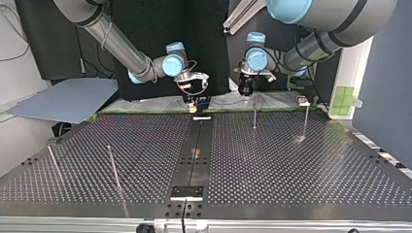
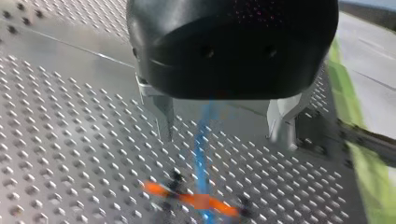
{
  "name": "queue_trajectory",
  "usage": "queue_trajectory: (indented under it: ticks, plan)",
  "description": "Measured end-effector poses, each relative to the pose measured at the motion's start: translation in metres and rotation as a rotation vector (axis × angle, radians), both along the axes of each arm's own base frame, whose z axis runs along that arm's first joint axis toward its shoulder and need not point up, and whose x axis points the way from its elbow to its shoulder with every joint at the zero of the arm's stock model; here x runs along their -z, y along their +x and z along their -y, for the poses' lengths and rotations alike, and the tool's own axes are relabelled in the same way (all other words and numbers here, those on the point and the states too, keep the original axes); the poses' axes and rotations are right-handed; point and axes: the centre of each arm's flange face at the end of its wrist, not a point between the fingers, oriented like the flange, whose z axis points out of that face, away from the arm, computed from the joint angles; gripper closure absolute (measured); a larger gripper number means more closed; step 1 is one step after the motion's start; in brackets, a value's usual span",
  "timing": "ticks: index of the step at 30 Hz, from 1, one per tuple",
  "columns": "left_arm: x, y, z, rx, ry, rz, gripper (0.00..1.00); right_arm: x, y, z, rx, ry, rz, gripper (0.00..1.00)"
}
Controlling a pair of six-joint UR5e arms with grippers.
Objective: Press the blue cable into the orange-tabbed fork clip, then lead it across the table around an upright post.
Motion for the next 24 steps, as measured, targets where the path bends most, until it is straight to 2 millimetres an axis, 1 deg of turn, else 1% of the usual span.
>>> queue_trajectory:
  ticks: [3, 7, 14, 24]
  plan:
    - [0.007, 0.0, -0.002, -0.016, 0.019, -0.012, 0.0, 0.0, 0.0, 0.0, 0.0, 0.0, 0.0, 1.0]
    - [0.008, 0.002, -0.002, -0.02, 0.039, -0.012, 0.0, 0.001, 0.001, -0.001, -0.002, 0.0, -0.001, 1.0]
    - [0.006, 0.007, 0.0, -0.023, 0.06, 0.002, 0.0, 0.001, 0.001, -0.001, -0.002, -0.001, -0.002, 1.0]
    - [-0.003, 0.021, 0.01, -0.019, 0.065, 0.01, 0.0, 0.001, 0.0, 0.0, 0.0, -0.004, -0.002, 1.0]
